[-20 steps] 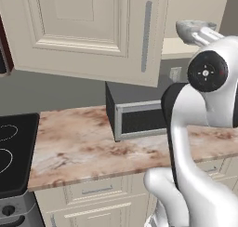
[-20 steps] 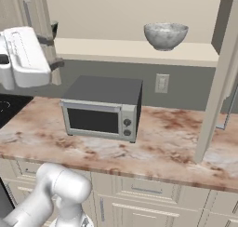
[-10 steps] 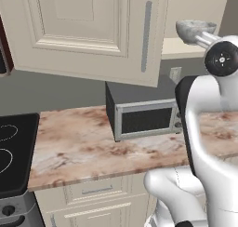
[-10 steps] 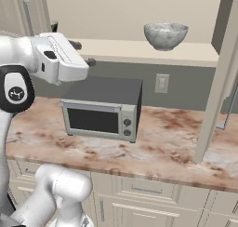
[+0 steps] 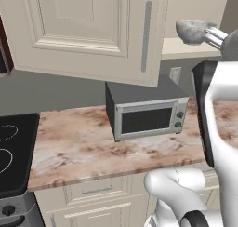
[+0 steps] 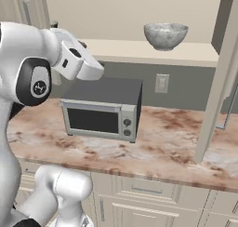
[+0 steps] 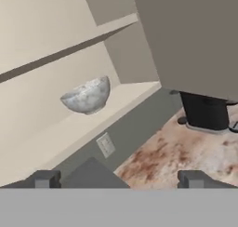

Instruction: Move the bowls from the cabinet to the plates on the dining table.

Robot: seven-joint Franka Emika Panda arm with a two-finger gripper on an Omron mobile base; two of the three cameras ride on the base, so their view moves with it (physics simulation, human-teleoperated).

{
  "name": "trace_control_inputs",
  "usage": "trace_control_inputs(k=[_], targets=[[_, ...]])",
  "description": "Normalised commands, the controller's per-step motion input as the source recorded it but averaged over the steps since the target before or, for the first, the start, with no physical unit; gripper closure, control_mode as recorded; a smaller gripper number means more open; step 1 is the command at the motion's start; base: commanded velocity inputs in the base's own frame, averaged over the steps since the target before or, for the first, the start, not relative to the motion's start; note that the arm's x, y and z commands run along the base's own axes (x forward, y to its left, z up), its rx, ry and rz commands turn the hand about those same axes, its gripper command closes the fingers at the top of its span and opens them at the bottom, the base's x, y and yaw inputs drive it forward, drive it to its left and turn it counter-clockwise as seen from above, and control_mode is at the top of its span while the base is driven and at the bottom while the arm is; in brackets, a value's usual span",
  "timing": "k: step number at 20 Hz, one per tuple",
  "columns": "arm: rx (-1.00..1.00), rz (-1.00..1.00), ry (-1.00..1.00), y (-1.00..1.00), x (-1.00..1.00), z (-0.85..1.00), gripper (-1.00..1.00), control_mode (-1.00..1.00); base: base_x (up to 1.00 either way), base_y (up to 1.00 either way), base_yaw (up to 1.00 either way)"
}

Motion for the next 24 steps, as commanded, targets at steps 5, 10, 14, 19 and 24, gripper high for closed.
trace_control_inputs(k=[5,10,14,19,24], targets=[[0.18,0.18,0.08,0.0,0.15,-0.2,-1.0,-1.0,0.0,0.0,0.0],[0.18,0.19,0.06,0.0,0.04,-0.25,-1.0,-1.0,0.0,0.0,0.0],[0.16,0.19,0.03,0.0,0.0,-0.38,-1.0,-1.0,0.0,0.0,0.0],[0.16,0.15,0.0,0.0,0.02,-0.11,-1.0,-1.0,0.0,0.0,0.0],[0.03,0.06,0.0,0.14,0.15,0.0,-1.0,-1.0,0.0,0.0,0.0]])
